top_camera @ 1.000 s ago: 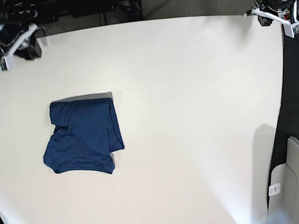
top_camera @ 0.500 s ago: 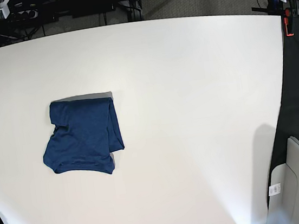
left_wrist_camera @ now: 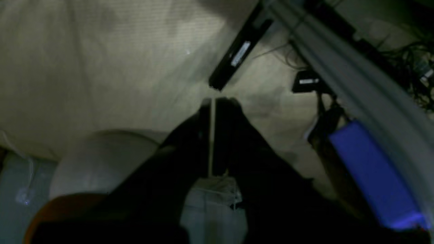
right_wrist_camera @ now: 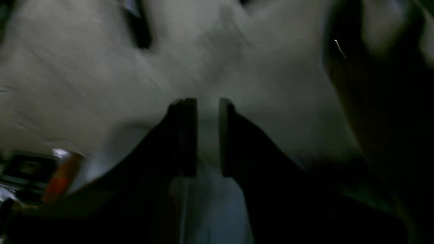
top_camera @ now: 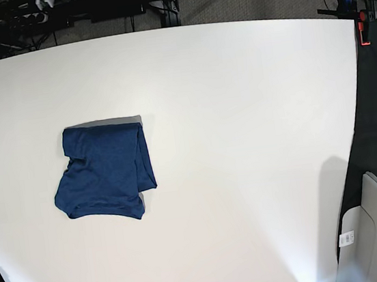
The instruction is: Fold the T-shirt properly
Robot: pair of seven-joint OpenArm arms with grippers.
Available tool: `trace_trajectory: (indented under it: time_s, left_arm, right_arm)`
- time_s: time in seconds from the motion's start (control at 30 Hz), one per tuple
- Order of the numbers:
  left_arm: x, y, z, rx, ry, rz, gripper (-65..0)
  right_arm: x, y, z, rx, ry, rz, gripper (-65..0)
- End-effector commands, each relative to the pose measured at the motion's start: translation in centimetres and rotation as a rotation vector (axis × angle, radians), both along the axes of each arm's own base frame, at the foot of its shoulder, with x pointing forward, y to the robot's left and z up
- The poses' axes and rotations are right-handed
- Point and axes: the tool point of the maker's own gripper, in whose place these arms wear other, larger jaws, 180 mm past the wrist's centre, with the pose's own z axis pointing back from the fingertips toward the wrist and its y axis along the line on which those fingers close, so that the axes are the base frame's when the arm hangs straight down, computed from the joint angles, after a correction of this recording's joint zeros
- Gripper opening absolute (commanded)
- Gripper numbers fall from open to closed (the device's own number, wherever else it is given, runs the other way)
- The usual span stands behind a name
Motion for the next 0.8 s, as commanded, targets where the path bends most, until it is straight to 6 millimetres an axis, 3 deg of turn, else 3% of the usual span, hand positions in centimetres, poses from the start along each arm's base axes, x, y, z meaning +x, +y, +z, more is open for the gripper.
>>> trace_trajectory:
  time_s: [0.0, 0.17, 0.37, 0.47, 0.57, 0.77]
  left_arm:
    - [-0.1, 0.1, -0.4, 0.004, -0.001, -0.007, -64.8]
    - [0.8, -1.6, -3.7, -0.016, 0.019, -0.016, -64.8]
    - [2.2, -3.2, -7.3, 0.011, -0.002, -0.077, -64.8]
    - [2.8, -4.4, -8.3, 0.015, -0.019, -0.14, -64.8]
    - [1.9, -5.0, -8.9, 0.014, 0.003, -0.178, -64.8]
    - [2.1, -9.5, -9.6, -0.038, -0.026, -0.165, -64.7]
  right_arm:
    - [0.1, 0.9, -0.7, 0.026, 0.001, 0.024, -54.7]
    - [1.6, 6.0, -5.6, 0.122, -0.008, 0.141, -54.7]
    - [4.2, 9.1, -9.2, 0.112, -0.078, 0.046, -54.7]
    - [6.1, 9.3, -10.1, 0.058, -0.133, 0.0, -54.7]
    - [7.4, 10.5, -10.4, 0.034, -0.168, 0.043, -54.6]
    - [8.0, 12.8, -10.5, -0.008, -0.22, 0.194, -54.5]
